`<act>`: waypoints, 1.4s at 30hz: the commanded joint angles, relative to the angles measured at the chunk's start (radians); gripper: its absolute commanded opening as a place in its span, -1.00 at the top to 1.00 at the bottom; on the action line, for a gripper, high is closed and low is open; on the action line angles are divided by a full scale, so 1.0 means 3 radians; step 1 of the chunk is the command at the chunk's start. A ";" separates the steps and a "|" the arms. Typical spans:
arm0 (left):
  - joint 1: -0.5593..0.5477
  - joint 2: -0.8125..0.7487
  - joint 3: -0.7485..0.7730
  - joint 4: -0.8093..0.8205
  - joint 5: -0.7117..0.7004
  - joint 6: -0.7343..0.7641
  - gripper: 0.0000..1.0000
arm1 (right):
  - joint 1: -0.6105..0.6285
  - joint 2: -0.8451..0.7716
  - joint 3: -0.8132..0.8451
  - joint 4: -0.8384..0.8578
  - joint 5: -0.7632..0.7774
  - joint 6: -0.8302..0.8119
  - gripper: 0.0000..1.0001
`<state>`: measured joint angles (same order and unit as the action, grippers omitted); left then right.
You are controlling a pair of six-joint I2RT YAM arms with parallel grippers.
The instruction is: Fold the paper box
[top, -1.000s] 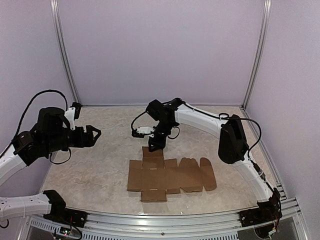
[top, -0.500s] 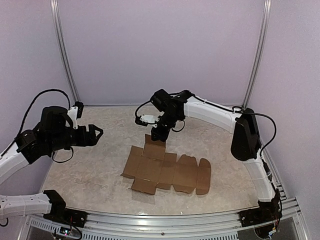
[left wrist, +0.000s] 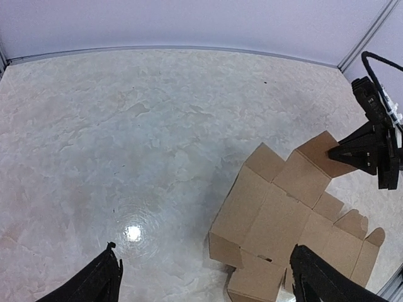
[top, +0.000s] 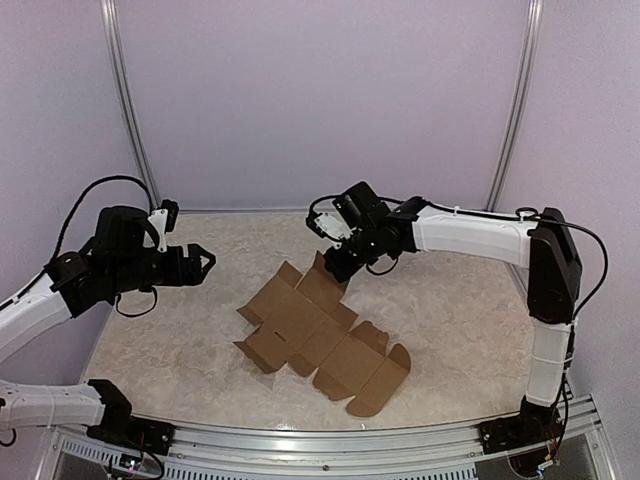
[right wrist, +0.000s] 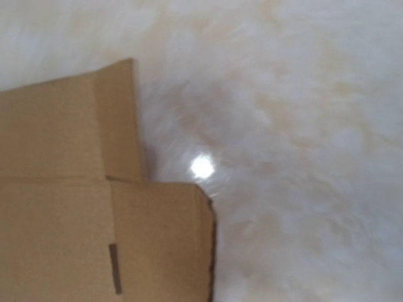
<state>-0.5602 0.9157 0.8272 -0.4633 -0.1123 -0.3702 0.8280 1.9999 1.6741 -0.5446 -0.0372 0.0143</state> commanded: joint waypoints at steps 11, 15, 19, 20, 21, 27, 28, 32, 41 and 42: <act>0.0067 0.0412 0.0254 0.0354 0.0517 -0.0048 -0.80 | 0.0215 -0.1197 -0.2083 0.2155 0.1491 0.1825 1.00; 0.0066 0.0558 0.0311 0.0442 0.0696 -0.0049 -0.80 | 0.0340 -0.1319 -0.2499 0.2757 0.1512 0.1665 1.00; 0.0066 0.0751 0.0397 0.0512 0.0883 -0.0053 -0.79 | 0.0402 -0.1378 -0.2920 0.3288 0.1569 0.1542 1.00; 0.0067 0.0794 0.0413 0.0543 0.0920 -0.0061 -0.77 | 0.0416 -0.1382 -0.2999 0.3417 0.1557 0.1508 1.00; 0.0065 0.0875 0.0435 0.0565 0.0966 -0.0064 -0.75 | 0.0437 -0.1382 -0.3060 0.3521 0.1569 0.1465 1.00; 0.0062 0.1239 0.0605 0.0617 0.1068 -0.0122 -0.60 | 0.0524 -0.1395 -0.3255 0.3807 0.1655 0.1389 1.00; 0.0059 0.1321 0.0637 0.0617 0.1097 -0.0132 -0.56 | 0.0539 -0.1389 -0.3265 0.3812 0.1697 0.1400 1.00; 0.0038 0.1572 0.0773 0.0640 0.1135 -0.0186 -0.42 | 0.0613 -0.1369 -0.3336 0.3929 0.1829 0.1393 1.00; -0.0017 0.1961 0.0924 0.0570 0.0993 -0.0206 -0.09 | 0.0690 -0.1382 -0.3383 0.3989 0.1974 0.1434 1.00; -0.0019 0.2003 0.0929 0.0573 0.0974 -0.0210 -0.07 | 0.0695 -0.1383 -0.3393 0.4006 0.1972 0.1441 1.00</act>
<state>-0.5575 1.4857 1.0821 -0.2882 0.2020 -0.4244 1.0210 1.6096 0.6765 0.6212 0.5190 0.4393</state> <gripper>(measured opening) 0.552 0.005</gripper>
